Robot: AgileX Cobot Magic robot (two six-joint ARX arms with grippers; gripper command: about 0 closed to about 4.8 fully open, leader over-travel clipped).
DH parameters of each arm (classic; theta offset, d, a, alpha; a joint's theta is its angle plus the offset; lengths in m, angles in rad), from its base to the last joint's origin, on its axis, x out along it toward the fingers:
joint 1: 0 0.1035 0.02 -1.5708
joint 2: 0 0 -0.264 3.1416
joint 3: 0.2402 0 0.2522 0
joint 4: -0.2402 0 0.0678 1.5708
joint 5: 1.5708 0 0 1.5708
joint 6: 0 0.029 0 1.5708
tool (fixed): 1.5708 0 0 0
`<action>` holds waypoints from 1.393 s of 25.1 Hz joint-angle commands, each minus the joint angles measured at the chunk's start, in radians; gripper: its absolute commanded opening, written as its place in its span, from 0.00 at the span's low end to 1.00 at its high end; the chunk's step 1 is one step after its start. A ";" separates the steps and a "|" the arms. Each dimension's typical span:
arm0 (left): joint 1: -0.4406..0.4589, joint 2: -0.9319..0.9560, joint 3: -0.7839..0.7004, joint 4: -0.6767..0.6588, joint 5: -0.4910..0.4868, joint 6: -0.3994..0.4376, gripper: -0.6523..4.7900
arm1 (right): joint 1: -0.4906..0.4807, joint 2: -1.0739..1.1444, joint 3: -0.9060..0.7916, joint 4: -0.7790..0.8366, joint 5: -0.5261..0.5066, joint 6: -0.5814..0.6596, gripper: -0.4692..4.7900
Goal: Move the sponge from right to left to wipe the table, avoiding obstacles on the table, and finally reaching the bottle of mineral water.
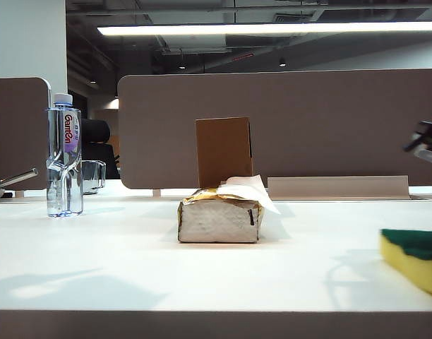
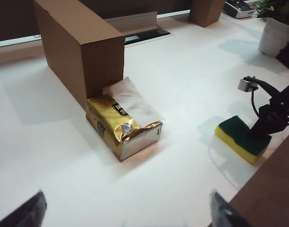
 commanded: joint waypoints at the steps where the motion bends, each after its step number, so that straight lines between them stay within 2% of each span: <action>1: -0.001 -0.001 0.006 0.014 0.005 0.006 0.96 | 0.049 0.013 -0.002 0.051 -0.005 0.053 0.07; 18: -0.001 -0.001 0.006 0.014 0.005 0.006 0.96 | 0.291 0.181 0.004 0.257 -0.008 0.222 0.07; 29: -0.001 -0.003 0.006 0.014 0.005 0.006 0.96 | 0.385 0.191 0.004 0.395 -0.012 0.332 0.07; 35: -0.001 -0.004 0.006 0.013 0.005 0.006 0.96 | 0.397 0.200 0.005 0.452 -0.008 0.374 0.07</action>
